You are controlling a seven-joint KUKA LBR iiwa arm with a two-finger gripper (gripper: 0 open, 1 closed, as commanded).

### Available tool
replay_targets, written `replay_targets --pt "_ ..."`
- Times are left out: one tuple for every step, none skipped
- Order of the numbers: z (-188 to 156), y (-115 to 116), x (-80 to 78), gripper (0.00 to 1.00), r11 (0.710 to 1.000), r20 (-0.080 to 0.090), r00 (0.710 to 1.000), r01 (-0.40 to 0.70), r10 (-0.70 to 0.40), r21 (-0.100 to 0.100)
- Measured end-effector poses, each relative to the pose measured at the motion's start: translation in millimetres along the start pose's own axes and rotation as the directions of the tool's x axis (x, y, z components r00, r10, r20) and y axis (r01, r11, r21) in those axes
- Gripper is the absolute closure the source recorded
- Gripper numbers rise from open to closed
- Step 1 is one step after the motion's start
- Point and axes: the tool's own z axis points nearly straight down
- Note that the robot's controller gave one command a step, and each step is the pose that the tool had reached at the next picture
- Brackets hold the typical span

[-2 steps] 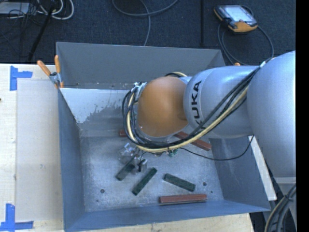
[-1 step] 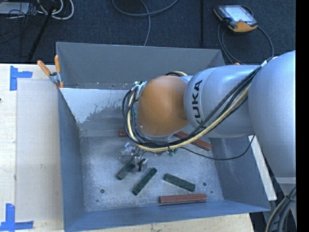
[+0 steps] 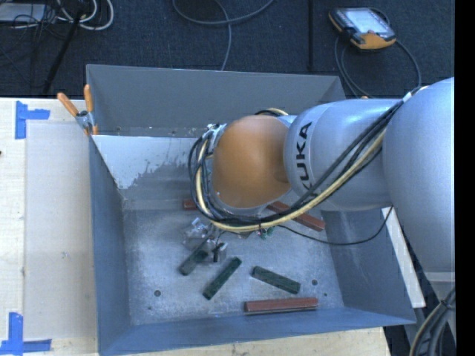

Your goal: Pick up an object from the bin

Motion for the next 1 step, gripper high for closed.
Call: replay_targets --pt "-6.1 1.0 1.4 1.0 1.0 -0.006 1.0 -0.001 0.0 -0.003"
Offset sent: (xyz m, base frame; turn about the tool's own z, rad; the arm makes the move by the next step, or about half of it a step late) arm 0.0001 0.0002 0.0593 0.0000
